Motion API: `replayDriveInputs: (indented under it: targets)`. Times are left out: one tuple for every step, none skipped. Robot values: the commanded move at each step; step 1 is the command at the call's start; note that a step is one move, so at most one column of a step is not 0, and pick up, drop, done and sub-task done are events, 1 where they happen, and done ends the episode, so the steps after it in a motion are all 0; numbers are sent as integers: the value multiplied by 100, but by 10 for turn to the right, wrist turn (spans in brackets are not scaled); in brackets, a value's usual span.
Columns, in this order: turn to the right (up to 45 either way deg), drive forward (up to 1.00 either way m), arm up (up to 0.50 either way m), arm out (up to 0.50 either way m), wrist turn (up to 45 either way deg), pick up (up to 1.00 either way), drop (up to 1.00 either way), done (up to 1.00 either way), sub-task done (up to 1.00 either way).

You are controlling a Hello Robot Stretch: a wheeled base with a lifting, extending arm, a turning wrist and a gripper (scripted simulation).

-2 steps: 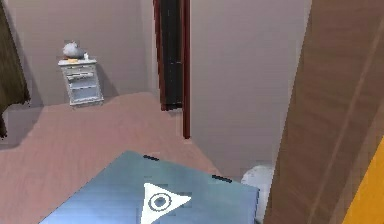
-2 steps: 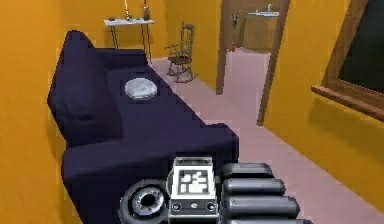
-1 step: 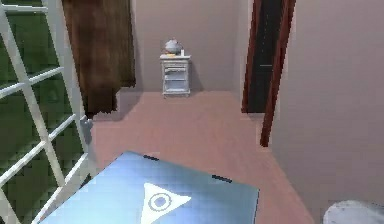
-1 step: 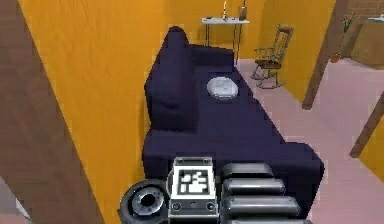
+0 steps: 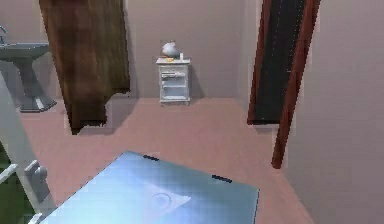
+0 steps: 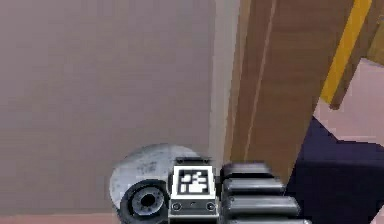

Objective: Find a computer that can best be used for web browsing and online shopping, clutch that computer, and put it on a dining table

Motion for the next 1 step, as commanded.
replayDriveInputs:
  targets:
    - [120, 0, 0, 0, 0, 0, 0, 0, 0]
